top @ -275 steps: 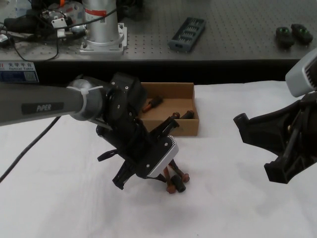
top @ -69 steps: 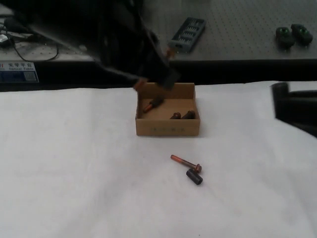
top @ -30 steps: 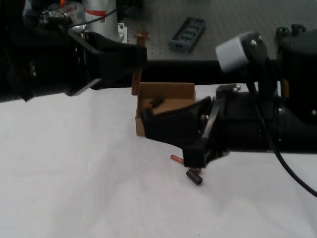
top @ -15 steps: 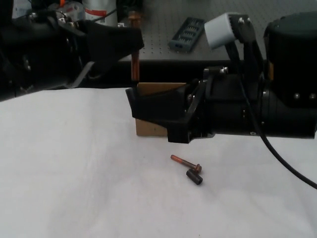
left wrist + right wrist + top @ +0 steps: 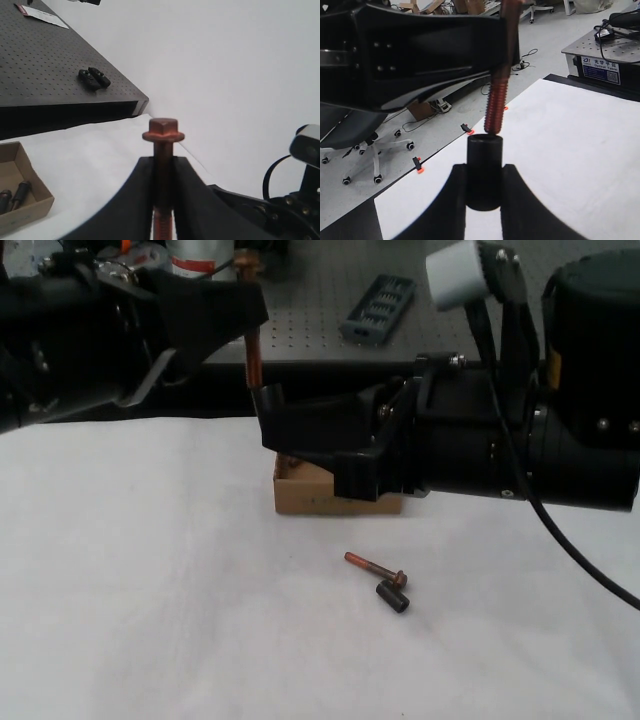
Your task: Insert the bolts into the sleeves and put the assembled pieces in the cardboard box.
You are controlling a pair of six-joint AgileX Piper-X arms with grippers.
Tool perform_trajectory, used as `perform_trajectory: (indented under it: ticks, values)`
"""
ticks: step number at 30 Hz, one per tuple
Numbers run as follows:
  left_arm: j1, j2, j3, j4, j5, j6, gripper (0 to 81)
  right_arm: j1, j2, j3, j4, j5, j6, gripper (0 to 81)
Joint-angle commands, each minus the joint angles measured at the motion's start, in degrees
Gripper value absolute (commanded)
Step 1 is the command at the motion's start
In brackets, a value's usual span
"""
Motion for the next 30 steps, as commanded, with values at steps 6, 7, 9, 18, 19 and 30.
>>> perform_trajectory:
  ticks: [6,7,9,18,19,30]
  values:
    - [0.06,-0.43,-0.39,-1.06,0.35,-2.67,0.6,-0.03,-0.03,-0.83,-1.81,0.13,0.27,1.9]
    - [0.06,-0.43,-0.39,-1.06,0.35,-2.67,0.6,-0.03,-0.03,-0.83,-1.81,0.13,0.27,1.9]
    - [0.06,-0.43,-0.39,-1.17,0.99,-2.67,0.6,-0.03,-0.03,-0.83,-1.81,0.13,0.27,1.9]
    - [0.06,-0.43,-0.39,-1.17,2.97,-4.21,0.6,-0.03,-0.03,-0.83,-1.81,0.13,0.27,1.9]
    - [0.06,-0.43,-0.39,-1.17,3.28,-4.39,0.6,-0.03,-0.03,-0.83,-1.81,0.13,0.27,1.9]
    - [0.06,-0.43,-0.39,-1.17,3.79,-6.33,0.6,-0.44,-0.03,-0.83,-5.17,2.50,1.29,1.9]
